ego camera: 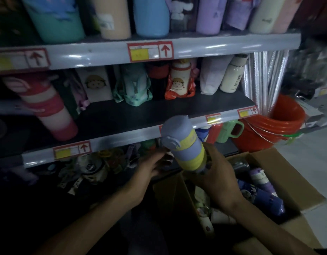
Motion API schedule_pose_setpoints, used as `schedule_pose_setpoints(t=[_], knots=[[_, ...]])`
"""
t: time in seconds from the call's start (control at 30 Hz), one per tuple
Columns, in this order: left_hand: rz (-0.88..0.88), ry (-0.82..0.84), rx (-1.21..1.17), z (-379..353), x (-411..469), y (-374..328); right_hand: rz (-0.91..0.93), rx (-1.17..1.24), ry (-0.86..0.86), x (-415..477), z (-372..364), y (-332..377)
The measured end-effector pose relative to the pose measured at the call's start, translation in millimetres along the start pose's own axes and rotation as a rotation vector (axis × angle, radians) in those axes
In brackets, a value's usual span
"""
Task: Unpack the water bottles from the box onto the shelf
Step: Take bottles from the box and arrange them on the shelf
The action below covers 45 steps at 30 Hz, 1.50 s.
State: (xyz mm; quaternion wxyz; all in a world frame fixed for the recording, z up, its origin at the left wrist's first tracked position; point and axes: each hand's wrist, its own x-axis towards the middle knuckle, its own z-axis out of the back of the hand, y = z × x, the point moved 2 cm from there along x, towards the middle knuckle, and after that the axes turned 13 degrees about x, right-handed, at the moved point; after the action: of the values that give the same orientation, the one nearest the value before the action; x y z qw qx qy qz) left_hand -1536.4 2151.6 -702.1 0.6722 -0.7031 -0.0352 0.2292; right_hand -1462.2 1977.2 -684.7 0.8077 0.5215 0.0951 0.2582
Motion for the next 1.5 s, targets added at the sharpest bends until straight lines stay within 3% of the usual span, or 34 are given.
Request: schedule_pose_setpoints(t=[0.1,0.17,0.27,0.4,0.6,0.93,1.5], knots=[[-0.078,0.111,0.113,23,-9,0,0.088,0.074,0.010,10,-14,12],[-0.089,0.024,0.214,39,-4,0,0.110,0.152,-0.009,21,-34,21],[-0.100,-0.213,0.183,59,-13,1,0.139,0.275,0.016,46,-67,32],[-0.219,-0.307,0.240,93,-14,1,0.182,0.393,0.082,80,-109,52],[-0.222,-0.355,0.289,132,-6,-16,0.182,0.476,0.099,125,-160,77],[-0.163,-0.394,0.341,179,35,-39,0.182,0.547,0.113,185,-218,88],[-0.080,-0.509,0.357,219,109,-37,0.208,0.405,-0.016,260,-264,94]])
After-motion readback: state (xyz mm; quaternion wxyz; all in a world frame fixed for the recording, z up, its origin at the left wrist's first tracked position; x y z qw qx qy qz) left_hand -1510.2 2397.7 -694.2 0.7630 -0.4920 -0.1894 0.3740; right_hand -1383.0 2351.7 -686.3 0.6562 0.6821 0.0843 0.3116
